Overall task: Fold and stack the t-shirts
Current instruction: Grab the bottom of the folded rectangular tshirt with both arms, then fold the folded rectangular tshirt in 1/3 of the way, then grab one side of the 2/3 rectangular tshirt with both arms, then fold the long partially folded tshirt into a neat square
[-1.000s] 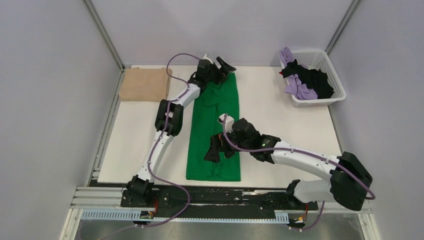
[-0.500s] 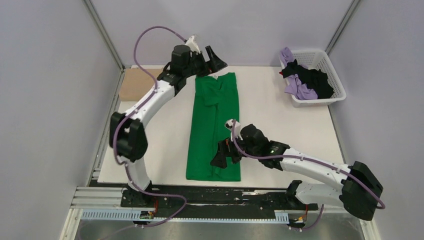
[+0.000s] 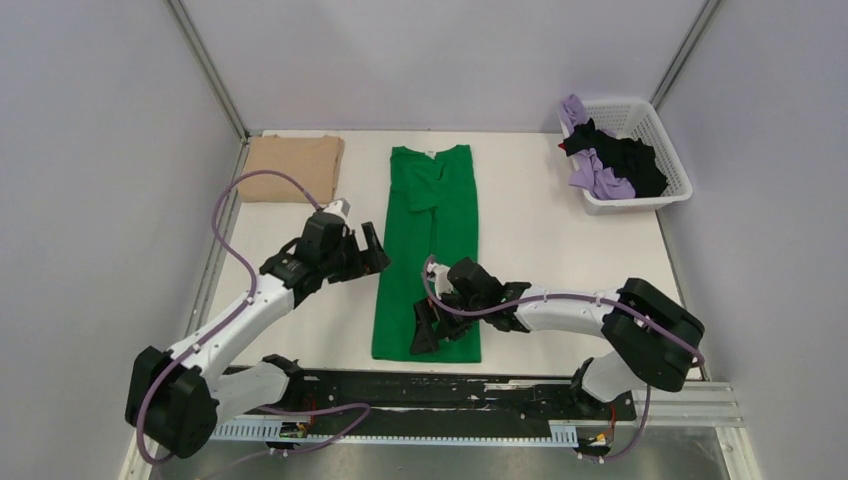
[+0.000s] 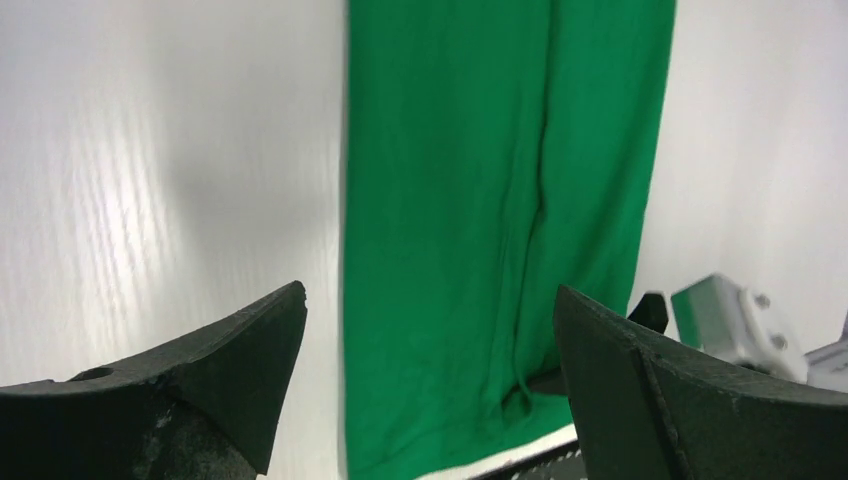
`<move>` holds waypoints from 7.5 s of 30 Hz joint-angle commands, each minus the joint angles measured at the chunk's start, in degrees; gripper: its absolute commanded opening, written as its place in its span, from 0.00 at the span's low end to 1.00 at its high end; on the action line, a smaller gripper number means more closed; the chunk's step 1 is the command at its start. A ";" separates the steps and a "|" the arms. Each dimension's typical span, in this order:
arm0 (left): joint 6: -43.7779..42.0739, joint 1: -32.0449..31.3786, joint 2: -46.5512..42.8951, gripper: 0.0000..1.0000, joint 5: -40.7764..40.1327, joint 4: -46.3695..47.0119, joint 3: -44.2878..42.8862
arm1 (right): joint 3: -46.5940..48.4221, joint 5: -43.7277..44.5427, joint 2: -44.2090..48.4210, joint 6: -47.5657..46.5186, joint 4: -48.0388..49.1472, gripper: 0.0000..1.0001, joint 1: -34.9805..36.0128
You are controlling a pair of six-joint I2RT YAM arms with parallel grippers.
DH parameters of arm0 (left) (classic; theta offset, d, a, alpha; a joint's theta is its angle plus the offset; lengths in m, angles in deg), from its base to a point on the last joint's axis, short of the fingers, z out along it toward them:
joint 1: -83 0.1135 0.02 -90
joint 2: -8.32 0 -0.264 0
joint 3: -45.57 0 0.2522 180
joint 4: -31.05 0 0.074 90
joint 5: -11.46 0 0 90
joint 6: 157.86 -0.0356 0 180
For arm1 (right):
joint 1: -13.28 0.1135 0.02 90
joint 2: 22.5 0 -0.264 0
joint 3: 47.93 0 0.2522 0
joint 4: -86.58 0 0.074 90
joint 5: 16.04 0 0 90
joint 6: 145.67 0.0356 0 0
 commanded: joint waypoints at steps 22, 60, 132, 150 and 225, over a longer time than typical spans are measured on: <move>12.70 -10.45 -13.35 0.89 13.37 -15.88 19.07 | -3.51 20.78 25.17 10.23 -26.56 0.93 -0.51; 11.61 -12.99 -7.75 0.00 14.08 -0.42 14.97 | -1.40 20.92 17.51 9.61 -20.65 0.02 -2.61; -4.38 10.15 13.28 1.00 11.33 8.02 -2.40 | 7.82 9.56 4.56 0.22 -2.47 1.00 -32.38; -0.81 10.02 23.98 0.63 15.41 17.29 4.02 | 7.16 23.63 -6.39 -4.64 -2.11 0.54 -22.57; 3.82 8.88 5.06 0.00 -2.60 15.06 -4.23 | 17.51 -23.12 -7.03 3.97 4.05 0.00 -42.05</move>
